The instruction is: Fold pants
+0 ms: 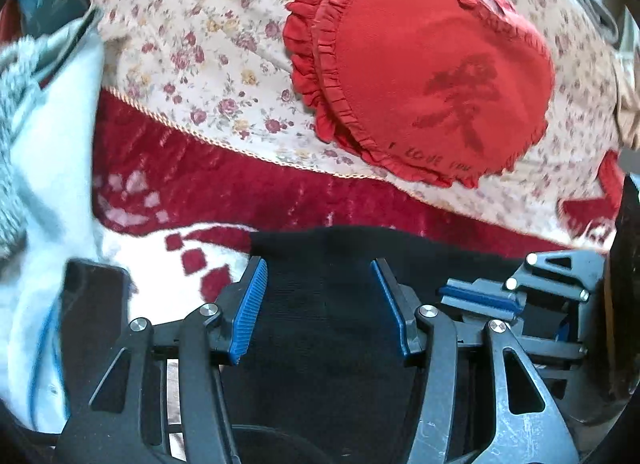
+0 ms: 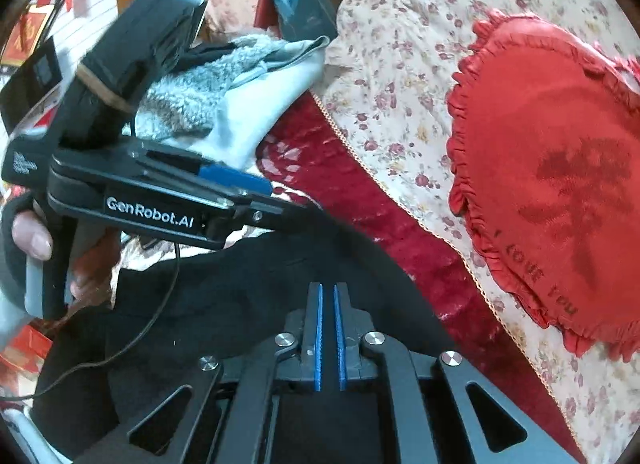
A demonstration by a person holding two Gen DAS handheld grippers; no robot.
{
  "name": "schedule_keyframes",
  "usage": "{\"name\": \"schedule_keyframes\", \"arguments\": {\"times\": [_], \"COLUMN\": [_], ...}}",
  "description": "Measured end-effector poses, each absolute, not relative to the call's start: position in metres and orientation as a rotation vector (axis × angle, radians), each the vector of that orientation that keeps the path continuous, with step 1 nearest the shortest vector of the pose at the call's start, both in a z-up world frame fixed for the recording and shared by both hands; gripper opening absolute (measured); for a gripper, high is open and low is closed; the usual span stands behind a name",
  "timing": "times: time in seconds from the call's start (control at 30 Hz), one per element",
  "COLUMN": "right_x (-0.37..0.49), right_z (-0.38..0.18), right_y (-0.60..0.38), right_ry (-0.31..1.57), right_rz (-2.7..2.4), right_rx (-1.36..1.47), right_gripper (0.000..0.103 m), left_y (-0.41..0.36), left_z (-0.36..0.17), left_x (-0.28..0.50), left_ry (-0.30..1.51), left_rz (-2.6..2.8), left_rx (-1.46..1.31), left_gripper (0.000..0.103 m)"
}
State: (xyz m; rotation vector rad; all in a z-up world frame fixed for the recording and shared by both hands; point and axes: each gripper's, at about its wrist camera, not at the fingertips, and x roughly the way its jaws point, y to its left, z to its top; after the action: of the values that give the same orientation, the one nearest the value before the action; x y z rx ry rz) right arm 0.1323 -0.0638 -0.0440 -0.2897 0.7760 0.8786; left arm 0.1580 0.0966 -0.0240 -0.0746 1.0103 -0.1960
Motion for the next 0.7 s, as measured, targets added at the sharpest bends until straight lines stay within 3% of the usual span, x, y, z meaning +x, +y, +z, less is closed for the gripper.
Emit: {"name": "schedule_keyframes", "arguments": {"times": [0.17, 0.3, 0.57, 0.7], "right_x": [0.142, 0.152, 0.170, 0.186], "right_z": [-0.047, -0.052, -0.059, -0.066], "right_y": [-0.072, -0.088, -0.128, -0.138], "right_ry": [0.783, 0.829, 0.873, 0.944], "right_rz": [0.825, 0.780, 0.722, 0.809], "right_rx": [-0.255, -0.220, -0.163, -0.155], "right_gripper": [0.006, 0.036, 0.038, 0.045], "left_y": [0.112, 0.128, 0.124, 0.114], "left_z": [-0.038, -0.060, -0.084, -0.086], "left_x": [0.163, 0.176, 0.198, 0.212], "left_ry": [1.062, 1.125, 1.183, 1.185], "left_rz": [-0.159, -0.121, -0.107, -0.161], "left_rx": [-0.084, -0.164, -0.201, -0.183], "left_gripper": [0.053, 0.053, 0.054, 0.057]}}
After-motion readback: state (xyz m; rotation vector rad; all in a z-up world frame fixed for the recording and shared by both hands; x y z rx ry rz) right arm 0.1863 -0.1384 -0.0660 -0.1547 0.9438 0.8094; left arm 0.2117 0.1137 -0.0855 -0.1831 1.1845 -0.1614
